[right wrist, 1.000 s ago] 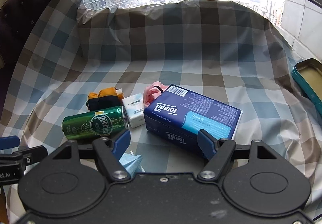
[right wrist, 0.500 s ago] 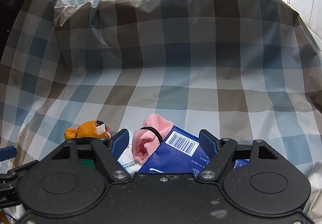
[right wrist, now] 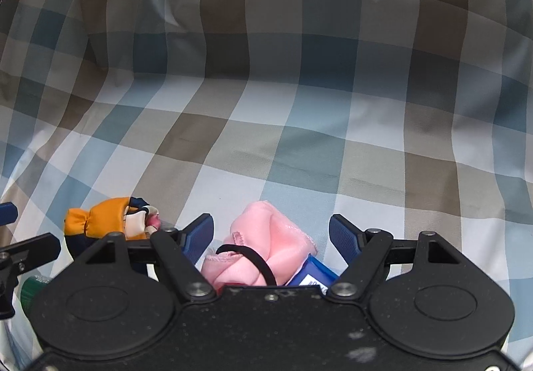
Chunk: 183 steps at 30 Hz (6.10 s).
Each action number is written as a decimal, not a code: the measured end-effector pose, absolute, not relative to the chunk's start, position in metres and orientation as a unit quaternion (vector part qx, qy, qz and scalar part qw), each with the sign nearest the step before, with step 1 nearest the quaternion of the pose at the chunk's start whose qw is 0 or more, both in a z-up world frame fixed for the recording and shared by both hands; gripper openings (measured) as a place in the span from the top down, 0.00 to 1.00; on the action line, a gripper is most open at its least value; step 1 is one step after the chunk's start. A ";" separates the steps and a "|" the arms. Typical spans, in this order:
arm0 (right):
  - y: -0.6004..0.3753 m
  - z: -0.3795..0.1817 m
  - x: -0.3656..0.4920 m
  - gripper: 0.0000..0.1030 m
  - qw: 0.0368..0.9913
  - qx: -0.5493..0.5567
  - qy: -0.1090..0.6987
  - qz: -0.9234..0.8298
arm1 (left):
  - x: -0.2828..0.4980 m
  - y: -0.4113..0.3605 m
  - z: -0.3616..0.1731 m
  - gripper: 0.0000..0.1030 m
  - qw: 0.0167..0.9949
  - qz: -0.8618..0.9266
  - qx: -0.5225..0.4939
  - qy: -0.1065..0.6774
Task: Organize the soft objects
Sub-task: 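Close right tool on the pink scrunchie while left tool closes on the orange-and-navy bundle, then lift and carry the bundle with left tool while right tool carries the scrunchie to the basket, then lower the bundle into the basket and open left tool while right tool releases the scrunchie there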
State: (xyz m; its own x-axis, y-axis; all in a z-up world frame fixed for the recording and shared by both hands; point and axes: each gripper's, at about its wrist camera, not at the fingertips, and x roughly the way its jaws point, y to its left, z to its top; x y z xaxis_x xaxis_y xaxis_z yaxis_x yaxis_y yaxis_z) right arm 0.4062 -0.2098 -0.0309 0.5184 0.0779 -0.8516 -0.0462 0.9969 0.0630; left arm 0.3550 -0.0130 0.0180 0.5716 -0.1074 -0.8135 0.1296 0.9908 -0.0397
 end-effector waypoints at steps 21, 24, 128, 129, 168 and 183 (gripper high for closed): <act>-0.252 -0.050 0.418 0.67 0.886 0.134 0.443 0.035 | 0.381 -0.028 -0.004 0.22 0.875 -0.076 0.007 0.478; -0.261 -0.051 0.416 0.67 0.888 0.161 0.429 0.019 | 0.384 -0.033 -0.006 0.22 0.874 -0.077 0.006 0.480; -0.192 0.095 0.000 0.76 0.955 0.173 0.222 0.098 | 0.084 0.004 -0.016 0.40 0.875 -0.128 -0.016 0.467; -0.192 0.091 -0.008 0.76 0.951 0.184 0.229 0.097 | 0.081 0.004 -0.015 0.40 0.876 -0.125 -0.015 0.465; -0.182 0.048 -0.078 0.52 0.924 0.212 0.317 0.008 | 0.037 0.017 0.004 0.25 0.904 -0.063 -0.029 0.421; -0.175 0.046 -0.081 0.28 0.930 0.171 0.324 0.003 | 0.034 0.018 0.002 0.24 0.904 -0.056 -0.018 0.424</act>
State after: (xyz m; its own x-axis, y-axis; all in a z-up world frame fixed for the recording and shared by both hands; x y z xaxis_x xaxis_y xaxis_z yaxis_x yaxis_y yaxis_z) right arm -0.0814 -0.1747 0.0460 0.7898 0.1156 -0.6024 0.1057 0.9418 0.3192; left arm 0.0338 0.0180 0.0023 0.6337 -0.1163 -0.7648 0.0851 0.9931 -0.0805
